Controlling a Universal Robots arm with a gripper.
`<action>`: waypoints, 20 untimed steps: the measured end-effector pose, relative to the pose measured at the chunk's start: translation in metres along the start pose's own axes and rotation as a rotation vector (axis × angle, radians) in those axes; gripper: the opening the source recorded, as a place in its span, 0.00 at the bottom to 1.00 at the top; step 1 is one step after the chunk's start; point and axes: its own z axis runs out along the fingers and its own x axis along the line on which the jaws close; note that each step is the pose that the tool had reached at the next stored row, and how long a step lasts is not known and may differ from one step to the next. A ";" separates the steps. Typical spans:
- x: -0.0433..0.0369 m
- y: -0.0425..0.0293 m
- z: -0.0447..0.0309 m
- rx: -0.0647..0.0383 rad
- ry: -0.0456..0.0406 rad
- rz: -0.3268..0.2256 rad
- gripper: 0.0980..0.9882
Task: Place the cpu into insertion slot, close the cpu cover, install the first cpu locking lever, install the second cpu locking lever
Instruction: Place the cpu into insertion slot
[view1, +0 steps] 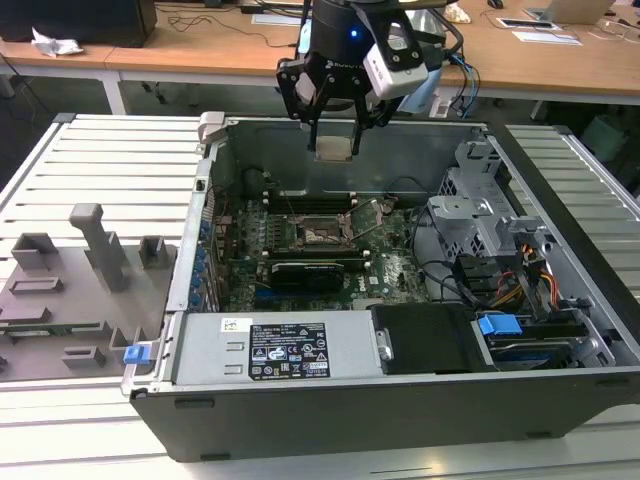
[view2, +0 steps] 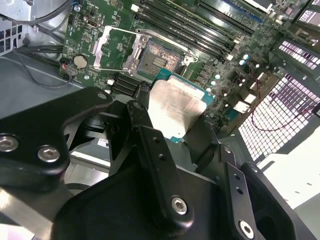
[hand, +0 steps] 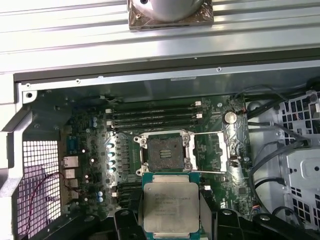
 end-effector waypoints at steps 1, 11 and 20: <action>0.0000 0.0000 0.0000 0.000 -0.0002 0.003 0.50; 0.0001 0.0000 0.0000 -0.001 -0.0035 0.039 0.50; 0.0001 0.0000 0.0000 -0.001 -0.0067 0.074 0.50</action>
